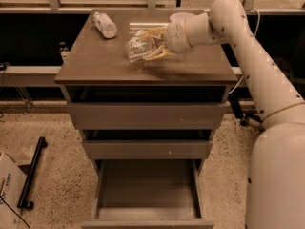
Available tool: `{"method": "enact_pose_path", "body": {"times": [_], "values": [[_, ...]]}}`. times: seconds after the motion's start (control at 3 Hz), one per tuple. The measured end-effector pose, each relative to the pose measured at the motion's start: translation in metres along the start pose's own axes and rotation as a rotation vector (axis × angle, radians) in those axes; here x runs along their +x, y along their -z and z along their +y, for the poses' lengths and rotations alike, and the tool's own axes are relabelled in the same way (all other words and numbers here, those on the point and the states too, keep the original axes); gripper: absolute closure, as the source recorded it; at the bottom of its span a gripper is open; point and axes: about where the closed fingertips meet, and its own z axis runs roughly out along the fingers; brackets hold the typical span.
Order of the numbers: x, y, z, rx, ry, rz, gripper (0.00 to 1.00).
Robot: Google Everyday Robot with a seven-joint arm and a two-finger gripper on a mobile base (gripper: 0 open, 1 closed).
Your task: Pick water bottle from bottom drawer and place on counter
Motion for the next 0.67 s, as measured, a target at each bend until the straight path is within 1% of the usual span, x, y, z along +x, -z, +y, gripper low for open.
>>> {"method": "enact_pose_path", "body": {"times": [0.33,0.67], "values": [[0.0207,-0.0102,-0.0007,-0.030,-0.031,0.011,0.12],[0.0219,-0.0099,-0.0037,-0.026,-0.030,0.012,0.00]]}}
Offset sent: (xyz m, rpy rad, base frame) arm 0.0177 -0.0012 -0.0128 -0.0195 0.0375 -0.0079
